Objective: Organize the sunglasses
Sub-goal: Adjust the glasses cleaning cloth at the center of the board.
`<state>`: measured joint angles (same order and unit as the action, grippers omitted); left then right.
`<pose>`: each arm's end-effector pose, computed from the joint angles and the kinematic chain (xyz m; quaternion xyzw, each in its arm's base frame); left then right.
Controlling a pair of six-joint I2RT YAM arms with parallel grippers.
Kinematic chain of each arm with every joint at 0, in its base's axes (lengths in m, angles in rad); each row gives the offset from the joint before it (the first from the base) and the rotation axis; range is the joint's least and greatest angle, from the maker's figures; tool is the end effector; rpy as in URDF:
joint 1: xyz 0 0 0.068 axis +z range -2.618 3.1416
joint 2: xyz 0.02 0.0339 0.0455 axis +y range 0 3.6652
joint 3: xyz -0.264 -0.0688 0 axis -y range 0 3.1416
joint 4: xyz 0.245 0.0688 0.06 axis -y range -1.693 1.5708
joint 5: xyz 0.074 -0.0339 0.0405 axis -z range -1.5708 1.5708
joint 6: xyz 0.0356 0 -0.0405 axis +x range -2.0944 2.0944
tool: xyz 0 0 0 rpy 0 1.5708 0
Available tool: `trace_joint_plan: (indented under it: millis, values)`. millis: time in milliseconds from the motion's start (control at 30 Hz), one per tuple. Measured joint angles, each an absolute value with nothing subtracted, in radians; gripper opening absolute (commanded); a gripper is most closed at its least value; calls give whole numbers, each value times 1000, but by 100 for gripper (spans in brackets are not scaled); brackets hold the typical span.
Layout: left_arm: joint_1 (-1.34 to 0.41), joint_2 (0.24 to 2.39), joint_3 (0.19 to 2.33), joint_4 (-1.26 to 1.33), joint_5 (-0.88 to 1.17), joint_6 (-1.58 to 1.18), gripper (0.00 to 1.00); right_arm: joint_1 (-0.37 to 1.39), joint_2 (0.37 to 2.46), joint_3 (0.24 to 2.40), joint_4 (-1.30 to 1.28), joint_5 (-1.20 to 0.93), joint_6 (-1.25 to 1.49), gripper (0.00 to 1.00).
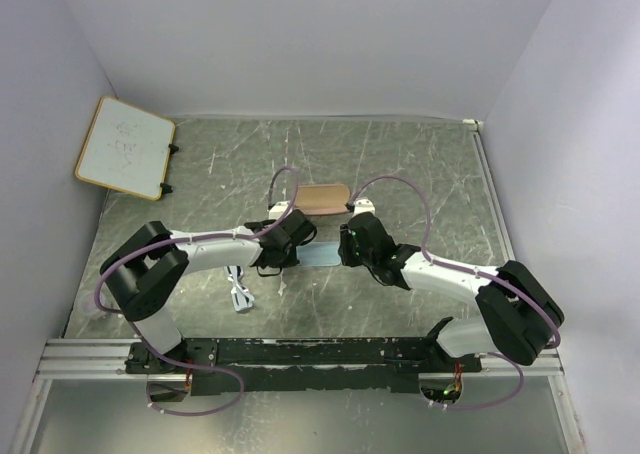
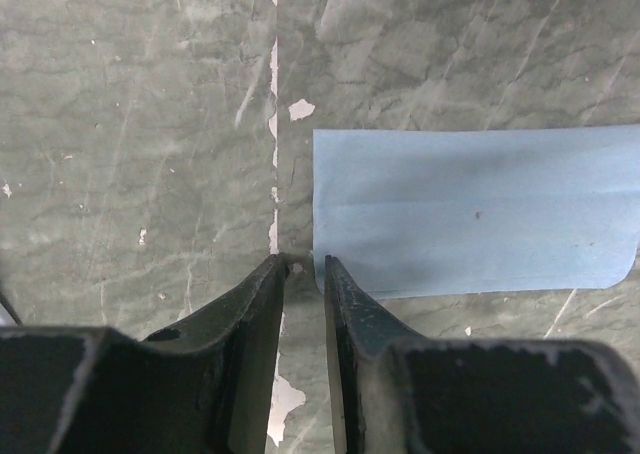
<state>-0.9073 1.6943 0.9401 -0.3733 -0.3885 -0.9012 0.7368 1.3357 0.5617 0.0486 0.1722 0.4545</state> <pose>0.2065 -0.2423 0.1549 -0.0395 0.9573 -0.0531 0.2814 0.1946 0.1683 0.1695 -0.0929 0.9045 0.1644 0.3823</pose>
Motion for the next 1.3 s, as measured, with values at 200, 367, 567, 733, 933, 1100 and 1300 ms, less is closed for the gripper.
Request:
trace_joint_plan:
  millis: [200,367,567,733,933,1100,1300]
  values:
    - [-907,1694,939,-373,-389,-907,35,737,1330,559,49,172,455,22]
    - [-908,1694,939,-370,-389,-909,35,737,1325,558,51,172,455,22]
    - [-908,1694,939,-368,-388,-908,35,737,1325,557,52,173,455,22]
    - [-906,1687,931,-353,-379,-908,35,737,1325,555,51,173,455,22]
    - [-898,1685,927,-341,-354,-904,35,736,1325,555,52,173,455,22]
    - [-898,1692,935,-344,-351,-894,34,736,1325,555,52,173,455,22]
    - [-897,1711,960,-354,-344,-879,34,735,1325,554,52,173,455,22]
